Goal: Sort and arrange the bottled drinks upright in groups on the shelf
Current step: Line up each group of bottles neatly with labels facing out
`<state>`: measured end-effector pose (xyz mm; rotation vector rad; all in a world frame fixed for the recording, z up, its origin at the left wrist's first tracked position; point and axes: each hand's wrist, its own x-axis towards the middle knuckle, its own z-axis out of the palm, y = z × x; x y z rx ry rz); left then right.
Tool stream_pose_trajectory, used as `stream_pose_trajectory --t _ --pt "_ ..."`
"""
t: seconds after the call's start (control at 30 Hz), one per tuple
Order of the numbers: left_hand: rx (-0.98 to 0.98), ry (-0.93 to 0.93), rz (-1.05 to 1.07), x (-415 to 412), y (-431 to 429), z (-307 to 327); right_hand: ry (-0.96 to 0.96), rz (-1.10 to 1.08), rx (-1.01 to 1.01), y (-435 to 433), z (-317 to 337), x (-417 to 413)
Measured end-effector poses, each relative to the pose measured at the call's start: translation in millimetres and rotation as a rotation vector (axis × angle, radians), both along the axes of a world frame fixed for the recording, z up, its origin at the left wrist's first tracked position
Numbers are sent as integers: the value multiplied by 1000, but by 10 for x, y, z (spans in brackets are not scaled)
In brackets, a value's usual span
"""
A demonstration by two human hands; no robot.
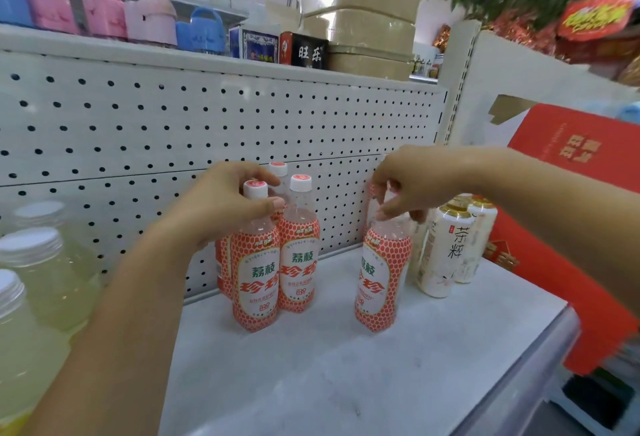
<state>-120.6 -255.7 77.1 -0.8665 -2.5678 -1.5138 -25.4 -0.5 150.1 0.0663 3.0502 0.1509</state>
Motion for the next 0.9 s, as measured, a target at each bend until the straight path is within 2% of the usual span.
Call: stream_pose_trajectory --t 0.1,0.37,0.53,0.67,0.9 --pt "4 26 7 14 44 -27 15 92 -135 -75 31 65" --pt "107 150 -36 30 54 -49 90 356 -169 -604 -70 1" --pt "211 8 -133 11 2 -93 203 501 -159 -871 -167 -131" --pt "315 -149 -186 -80 -39 -142 195 526 -219 -928 -188 -185" --pt "329 -201 -188 -136 -52 -169 151 553 -298 -904 -164 -164"
